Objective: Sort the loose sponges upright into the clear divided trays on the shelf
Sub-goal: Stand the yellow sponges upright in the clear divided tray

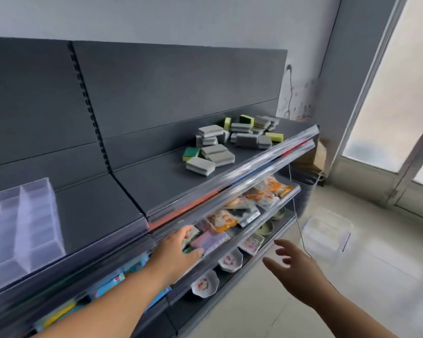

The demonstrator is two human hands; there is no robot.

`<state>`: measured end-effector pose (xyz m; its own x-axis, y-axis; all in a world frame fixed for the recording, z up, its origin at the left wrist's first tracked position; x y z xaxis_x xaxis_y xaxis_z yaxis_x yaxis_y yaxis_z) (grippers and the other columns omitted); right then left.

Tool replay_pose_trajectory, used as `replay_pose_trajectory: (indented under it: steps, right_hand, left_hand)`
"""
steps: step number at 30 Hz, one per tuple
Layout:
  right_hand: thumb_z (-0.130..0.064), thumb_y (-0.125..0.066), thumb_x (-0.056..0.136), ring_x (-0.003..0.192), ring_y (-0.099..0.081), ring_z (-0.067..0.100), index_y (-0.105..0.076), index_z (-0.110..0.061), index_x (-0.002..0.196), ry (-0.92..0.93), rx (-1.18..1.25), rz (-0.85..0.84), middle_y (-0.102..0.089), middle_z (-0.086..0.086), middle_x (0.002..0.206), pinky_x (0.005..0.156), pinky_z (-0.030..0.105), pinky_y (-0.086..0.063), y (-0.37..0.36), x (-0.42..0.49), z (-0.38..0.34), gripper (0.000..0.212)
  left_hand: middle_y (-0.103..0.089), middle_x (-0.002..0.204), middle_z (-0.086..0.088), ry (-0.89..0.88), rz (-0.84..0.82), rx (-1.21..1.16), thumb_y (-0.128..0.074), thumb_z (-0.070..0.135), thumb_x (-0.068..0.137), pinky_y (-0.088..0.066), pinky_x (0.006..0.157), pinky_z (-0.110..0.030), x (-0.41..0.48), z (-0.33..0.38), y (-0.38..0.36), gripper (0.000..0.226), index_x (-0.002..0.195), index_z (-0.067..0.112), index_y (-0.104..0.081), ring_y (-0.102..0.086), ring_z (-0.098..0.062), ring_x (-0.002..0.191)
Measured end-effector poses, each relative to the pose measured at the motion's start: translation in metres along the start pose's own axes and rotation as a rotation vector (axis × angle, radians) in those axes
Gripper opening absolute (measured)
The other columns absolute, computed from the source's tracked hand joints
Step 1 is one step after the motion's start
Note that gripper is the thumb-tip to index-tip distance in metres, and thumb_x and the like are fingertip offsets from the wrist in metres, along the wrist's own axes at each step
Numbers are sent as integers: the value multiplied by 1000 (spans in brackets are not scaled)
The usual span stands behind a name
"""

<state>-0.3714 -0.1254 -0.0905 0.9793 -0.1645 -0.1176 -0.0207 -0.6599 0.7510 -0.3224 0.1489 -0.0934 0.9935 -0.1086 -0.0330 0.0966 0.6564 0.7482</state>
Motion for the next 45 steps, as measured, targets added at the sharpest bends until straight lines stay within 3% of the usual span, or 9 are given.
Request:
replay_pose_trajectory:
  steps: [7, 15, 22, 31, 33, 36, 39, 42, 45]
  right_hand:
    - [-52, -66, 80, 104, -57, 10, -44, -34, 134, 43, 43, 9, -60, -11, 117, 87, 25, -46, 8, 103, -18, 61]
    - [-47, -67, 82, 102, -58, 6, -48, -32, 131, 96, 63, -13, -60, -13, 118, 88, 25, -48, 5, 264, -83, 55]
    - [-45, -65, 84, 101, -57, 2, -51, -34, 127, 182, 51, -13, -60, -17, 117, 82, 19, -43, 12, 372, -110, 47]
    - [-40, -65, 85, 98, -56, 4, -55, -30, 125, 377, 62, -96, -59, -16, 106, 84, 18, -41, 36, 519, -123, 42]
    - [-40, -64, 86, 99, -57, 6, -54, -30, 124, 424, 59, -129, -60, -15, 108, 82, 20, -41, 47, 554, -130, 41]
    - [-39, -63, 87, 101, -57, 9, -53, -30, 126, 500, 47, -148, -61, -10, 114, 83, 22, -43, 60, 607, -144, 41]
    - [-39, -61, 88, 109, -56, 16, -50, -27, 131, 550, 16, -152, -56, -1, 126, 90, 26, -44, 61, 653, -159, 46]
    - [-37, -58, 90, 112, -54, 20, -43, -26, 138, 563, -22, -177, -38, 2, 142, 90, 27, -41, 54, 690, -174, 52]
    - [-41, -57, 89, 125, -45, 25, -40, -27, 140, 542, -33, -174, -29, 1, 148, 98, 34, -41, 41, 718, -183, 55]
  left_hand:
    - [-51, 119, 8, -49, 57, -81, -66, 32, 85, -39, 90, -22, 118, 19, -4, 53, 133, 27, -44, -51, -12, 115]
    - [-51, 127, 3, -36, 188, -83, -64, 28, 87, -40, 95, -25, 276, 3, 45, 50, 134, 23, -46, -49, -13, 116]
    - [-44, 138, -1, 92, 324, 14, -63, 26, 87, -36, 99, -26, 381, -4, 59, 49, 133, 18, -48, -46, -20, 123]
    - [-38, 145, 0, 432, 260, 178, -63, 35, 83, -43, 94, -29, 472, -11, 37, 64, 141, 26, -37, -45, -22, 127]
    - [-41, 143, -1, 504, 333, 154, -65, 32, 81, -44, 88, -29, 476, -7, 37, 65, 140, 26, -39, -47, -22, 123]
    - [-45, 138, -4, 548, 639, 62, -68, 30, 79, -43, 84, -30, 477, 12, 48, 61, 134, 26, -44, -52, -26, 115]
    - [-45, 138, -2, 469, 905, -8, -68, 26, 80, -37, 89, -29, 481, 47, 60, 60, 135, 26, -44, -47, -23, 122]
    - [-50, 133, 8, 350, 888, -90, -68, 28, 81, -37, 95, -29, 499, 81, 60, 57, 133, 31, -45, -48, -16, 120]
    - [-54, 119, 22, 330, 801, -295, -70, 30, 81, -41, 92, -27, 515, 99, 47, 54, 129, 36, -47, -52, -5, 110]
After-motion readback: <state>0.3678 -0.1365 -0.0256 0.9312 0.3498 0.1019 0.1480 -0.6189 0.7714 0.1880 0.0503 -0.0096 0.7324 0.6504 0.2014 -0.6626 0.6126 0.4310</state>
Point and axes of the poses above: each hand's wrist, its own x-axis towards the middle knuckle, its own y-axis out of the back of the hand, z = x × y, the point moved 3 cm from there along x, towards the middle knuckle
